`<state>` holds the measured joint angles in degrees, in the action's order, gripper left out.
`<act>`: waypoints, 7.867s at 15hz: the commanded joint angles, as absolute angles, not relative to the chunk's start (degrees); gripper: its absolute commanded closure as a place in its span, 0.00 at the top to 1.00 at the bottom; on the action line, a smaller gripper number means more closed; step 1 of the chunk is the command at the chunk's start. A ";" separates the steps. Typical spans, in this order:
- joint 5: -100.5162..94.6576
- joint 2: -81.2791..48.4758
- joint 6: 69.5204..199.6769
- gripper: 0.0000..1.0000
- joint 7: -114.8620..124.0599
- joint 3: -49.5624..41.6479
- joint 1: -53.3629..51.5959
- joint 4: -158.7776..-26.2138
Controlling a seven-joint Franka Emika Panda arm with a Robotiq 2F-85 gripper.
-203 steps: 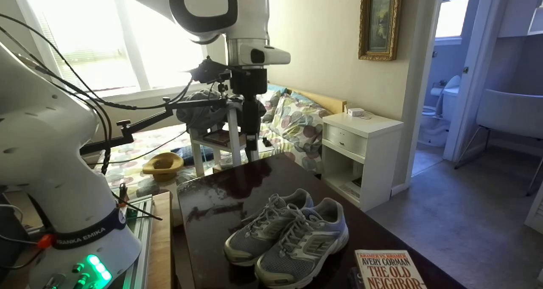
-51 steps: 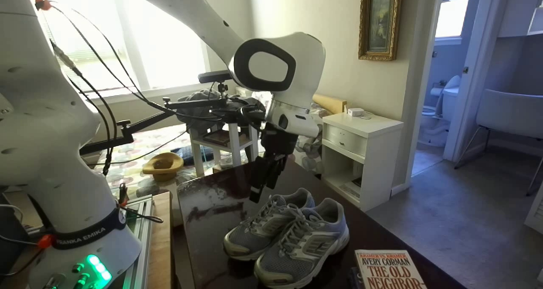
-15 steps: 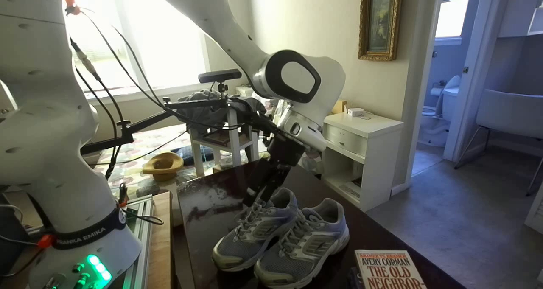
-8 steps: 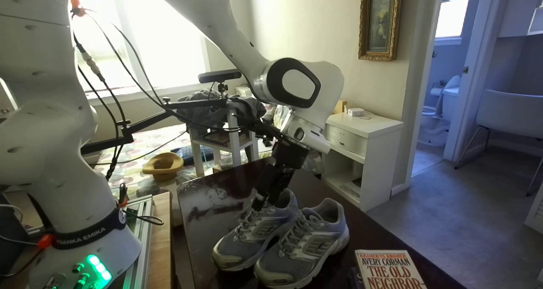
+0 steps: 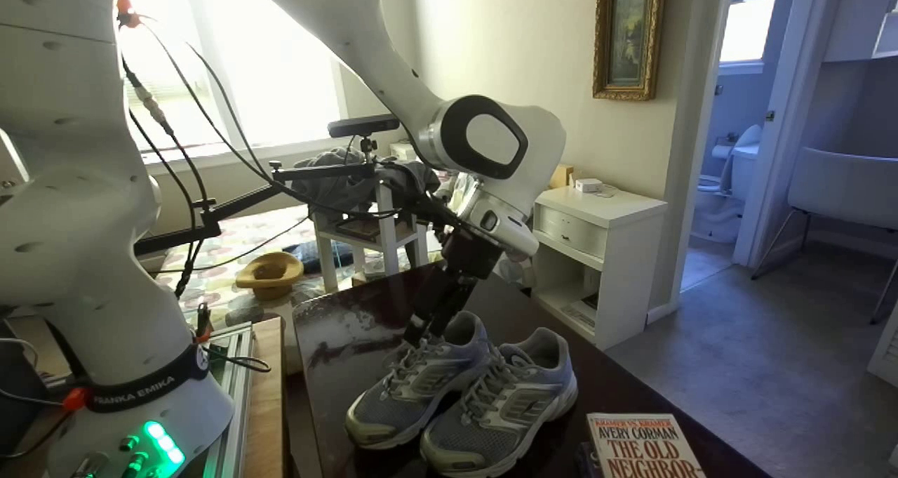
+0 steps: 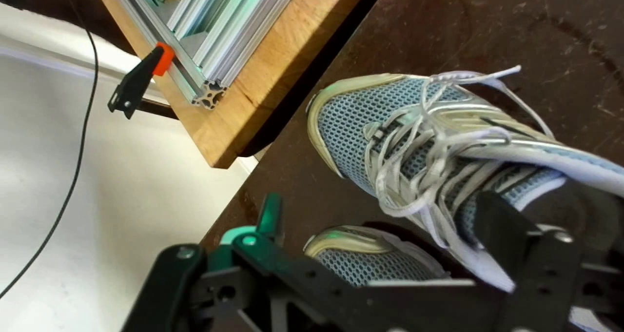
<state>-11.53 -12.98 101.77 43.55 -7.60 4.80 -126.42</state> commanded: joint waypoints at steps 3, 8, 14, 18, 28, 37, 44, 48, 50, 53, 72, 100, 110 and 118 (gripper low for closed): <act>-13.33 -13.56 96.17 1.00 44.20 -8.00 3.65 -125.37; -14.80 -13.84 96.96 1.00 44.13 -7.97 3.46 -125.47; -14.84 -14.72 99.28 1.00 43.30 -7.93 3.69 -125.67; -15.07 -15.59 97.45 1.00 42.37 -7.88 3.55 -125.39; -16.61 -17.94 87.91 1.00 38.91 -7.74 2.83 -123.50; -16.35 -16.07 93.16 1.00 40.17 -7.84 2.79 -123.42; -16.46 -16.27 97.93 1.00 40.70 -7.90 2.70 -123.28; -16.69 -16.62 98.62 1.00 40.33 -7.84 2.54 -123.34; -16.92 -16.90 97.28 1.00 39.62 -7.68 2.30 -123.23; -16.75 -17.42 94.17 1.00 38.33 -7.55 2.03 -122.77; -17.74 -16.28 99.17 1.00 38.51 -7.76 1.38 -123.77; -19.17 -12.29 95.72 1.00 53.02 -7.50 0.84 -127.39; -20.75 -12.05 102.03 1.00 52.77 -7.69 0.81 -129.78; -20.69 -12.31 96.76 1.00 50.86 -7.31 0.61 -129.94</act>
<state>-19.19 -13.30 98.90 51.93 -7.68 0.67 -128.98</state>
